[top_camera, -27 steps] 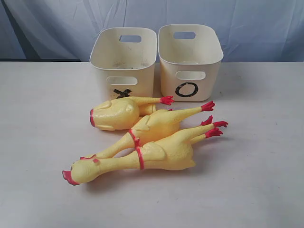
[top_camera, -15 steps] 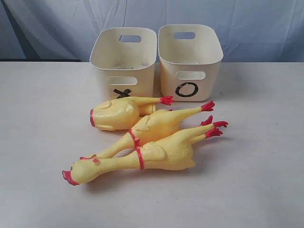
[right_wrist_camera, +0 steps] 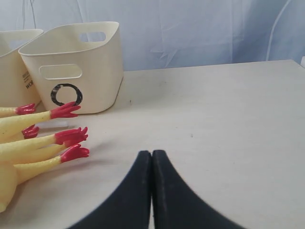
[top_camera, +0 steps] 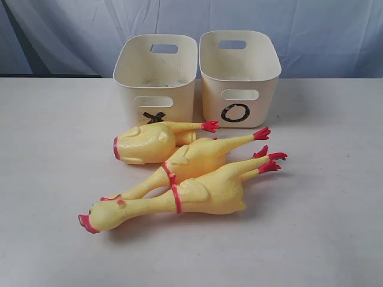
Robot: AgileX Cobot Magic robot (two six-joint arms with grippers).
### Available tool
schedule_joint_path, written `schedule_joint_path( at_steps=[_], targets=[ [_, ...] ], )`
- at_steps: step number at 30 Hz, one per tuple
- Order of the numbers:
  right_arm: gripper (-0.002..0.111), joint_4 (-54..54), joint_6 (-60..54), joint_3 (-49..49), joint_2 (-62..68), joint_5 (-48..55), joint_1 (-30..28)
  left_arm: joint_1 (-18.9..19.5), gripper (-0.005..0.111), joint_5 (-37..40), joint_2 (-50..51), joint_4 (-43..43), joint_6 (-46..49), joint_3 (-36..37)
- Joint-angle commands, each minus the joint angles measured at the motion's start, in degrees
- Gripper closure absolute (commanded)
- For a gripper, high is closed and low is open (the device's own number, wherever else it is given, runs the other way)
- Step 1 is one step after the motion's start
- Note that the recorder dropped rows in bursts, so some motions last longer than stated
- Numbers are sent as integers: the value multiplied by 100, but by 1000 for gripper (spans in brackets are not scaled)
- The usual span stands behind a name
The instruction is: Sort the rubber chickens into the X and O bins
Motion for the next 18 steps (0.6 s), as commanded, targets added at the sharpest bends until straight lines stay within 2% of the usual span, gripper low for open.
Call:
schedule_joint_path(
  at_steps=[1, 14, 18],
  targets=[
    [109, -20, -30, 6, -22, -42, 7, -21, 107, -75, -13, 1, -2, 22],
    [109, 48, -23, 6, -22, -53, 7, -21, 107, -75, -13, 1, -2, 22],
    [109, 531, -18, 6, -22, -88, 7, -21, 107, -75, -13, 1, -2, 22]
  ],
)
